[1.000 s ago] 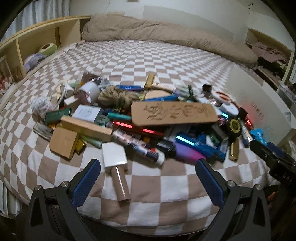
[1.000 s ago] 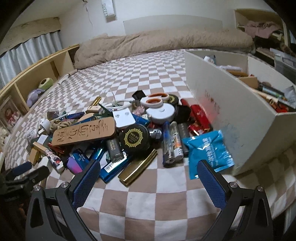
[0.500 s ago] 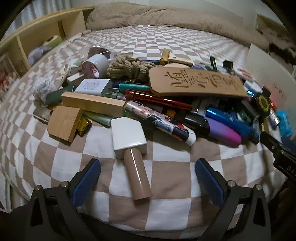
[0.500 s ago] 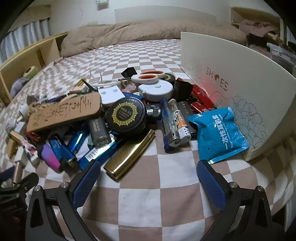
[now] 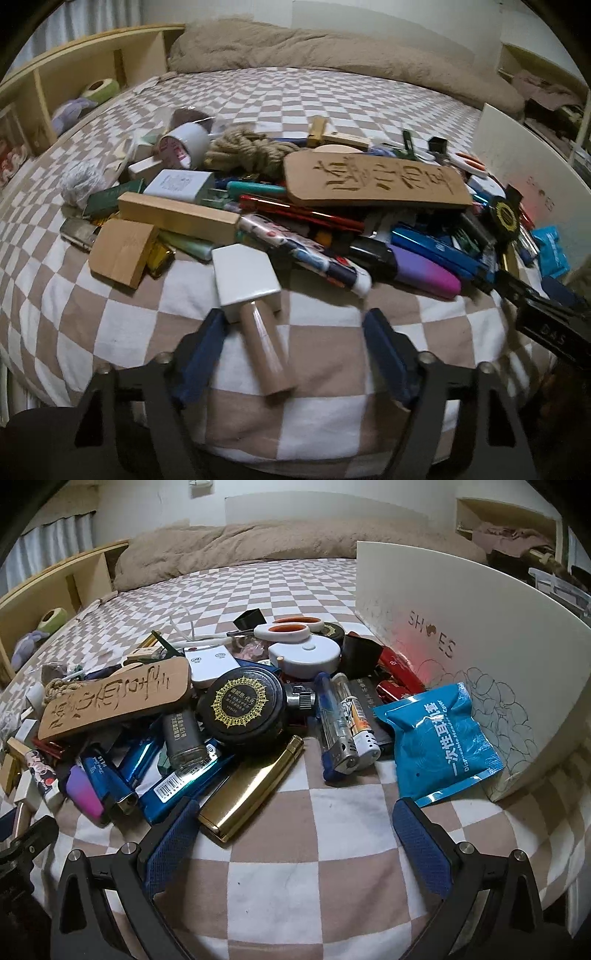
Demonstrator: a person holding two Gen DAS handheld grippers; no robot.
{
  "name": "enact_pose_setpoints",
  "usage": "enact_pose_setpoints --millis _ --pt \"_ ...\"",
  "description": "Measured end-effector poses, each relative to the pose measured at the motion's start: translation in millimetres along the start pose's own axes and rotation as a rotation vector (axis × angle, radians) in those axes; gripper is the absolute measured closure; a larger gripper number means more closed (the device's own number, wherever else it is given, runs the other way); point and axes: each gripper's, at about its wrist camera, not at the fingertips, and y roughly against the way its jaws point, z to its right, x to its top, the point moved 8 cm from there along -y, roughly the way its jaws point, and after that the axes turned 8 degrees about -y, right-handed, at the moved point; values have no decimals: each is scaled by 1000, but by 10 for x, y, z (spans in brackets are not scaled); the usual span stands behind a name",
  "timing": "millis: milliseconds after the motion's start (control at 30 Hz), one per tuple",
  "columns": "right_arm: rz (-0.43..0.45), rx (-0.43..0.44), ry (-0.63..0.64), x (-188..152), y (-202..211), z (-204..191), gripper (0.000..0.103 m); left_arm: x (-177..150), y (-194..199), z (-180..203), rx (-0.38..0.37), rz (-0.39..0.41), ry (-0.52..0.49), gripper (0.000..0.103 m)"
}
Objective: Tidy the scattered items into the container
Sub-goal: 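Lower both open tools toward the remaining items on the bed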
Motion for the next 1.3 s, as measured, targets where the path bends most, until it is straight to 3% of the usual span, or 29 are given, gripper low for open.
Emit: enact_pose_setpoints --millis 100,233,333,433,567,667,733,933,1167,1300 --pt "2 2 -1 -5 10 -10 0 -2 34 102 -67 12 -16 43" --pt "2 5 -3 -11 26 -11 0 -68 139 394 -194 25 -107 43" --pt "2 8 -5 -24 35 -1 0 -103 152 494 -187 23 -143 43" --pt "3 13 -10 -21 33 4 0 -86 169 378 -199 20 -77 43" --pt "3 14 -11 -20 34 10 0 -38 124 46 -98 18 30 43" --pt "2 11 -9 -18 28 12 0 36 102 -111 -124 9 98 23" --pt "2 10 -8 -17 28 14 0 93 54 -118 -131 -30 59 2" --pt "2 11 -9 -20 24 12 0 228 -136 17 -221 -169 -99 2" --pt "3 14 -10 -14 19 12 0 292 -314 -106 -227 -257 -112 1" --pt "3 24 -19 -12 32 9 0 260 -326 6 -195 -259 -195 0"
